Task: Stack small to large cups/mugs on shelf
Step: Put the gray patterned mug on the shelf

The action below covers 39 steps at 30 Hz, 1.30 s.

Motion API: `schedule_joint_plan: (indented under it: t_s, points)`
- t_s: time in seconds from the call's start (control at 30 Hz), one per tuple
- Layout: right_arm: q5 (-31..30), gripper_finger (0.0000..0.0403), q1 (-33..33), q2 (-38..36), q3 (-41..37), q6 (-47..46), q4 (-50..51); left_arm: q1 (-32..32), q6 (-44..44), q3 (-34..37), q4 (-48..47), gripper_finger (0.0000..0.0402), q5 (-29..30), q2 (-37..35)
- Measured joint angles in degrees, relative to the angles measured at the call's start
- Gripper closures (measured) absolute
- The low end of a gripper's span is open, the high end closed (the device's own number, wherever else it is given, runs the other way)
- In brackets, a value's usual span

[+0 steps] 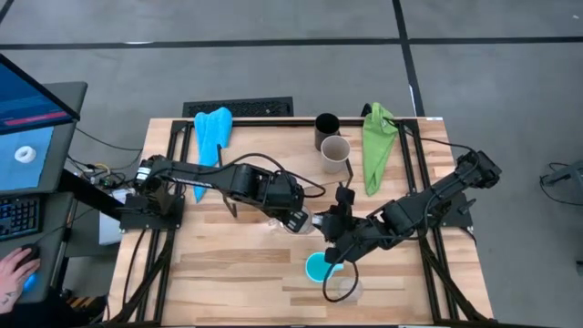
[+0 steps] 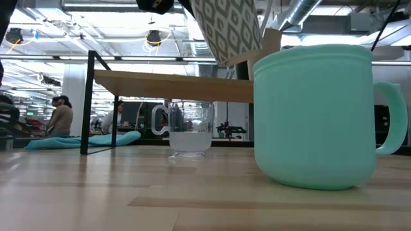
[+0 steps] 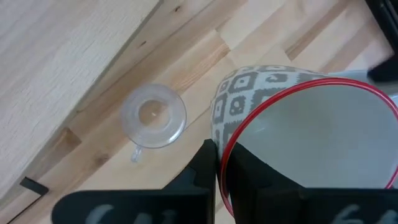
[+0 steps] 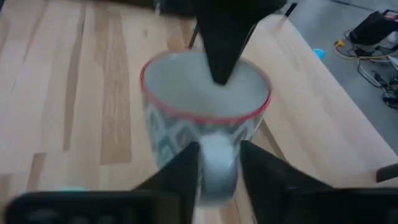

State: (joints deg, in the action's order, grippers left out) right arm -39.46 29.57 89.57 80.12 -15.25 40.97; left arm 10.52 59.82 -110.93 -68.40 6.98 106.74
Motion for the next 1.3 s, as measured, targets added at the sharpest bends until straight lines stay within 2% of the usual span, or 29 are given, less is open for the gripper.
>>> schedule_joint_plan:
  t_s: [0.17,0.3,0.43,0.6,0.93,1.17,1.3]
  points:
    - [-0.11,0.015,-0.06,-0.05,0.02,-1.13,0.06,-0.38,-0.55,0.02,-0.28,0.0399,0.99,-0.01]
    - [0.05,0.0112,0.7,-0.05,1.37,-1.22,0.97,-1.26,-0.51,0.04,-0.9,0.0399,1.86,-0.36]
    - [0.33,0.0106,2.21,-0.08,5.34,-1.24,3.91,-2.29,-0.48,0.04,-2.21,0.0399,2.27,-1.01]
    - [0.66,0.0111,5.43,-0.08,12.32,-3.91,12.94,-3.77,-0.47,-2.81,-6.92,0.0399,2.05,-1.42]
    - [0.64,0.0112,14.97,-0.08,28.66,-21.25,39.46,-11.46,-1.32,-12.45,-16.15,0.0399,3.99,-1.68]
    - [0.68,0.0112,20.56,-0.08,31.01,-31.8,48.8,-20.39,-2.08,-13.67,-16.16,0.0399,4.15,-1.55]
    - [0.66,0.0112,23.02,-0.05,31.03,-34.42,48.98,-24.74,-2.13,-13.66,-16.11,0.0399,3.27,-1.52]
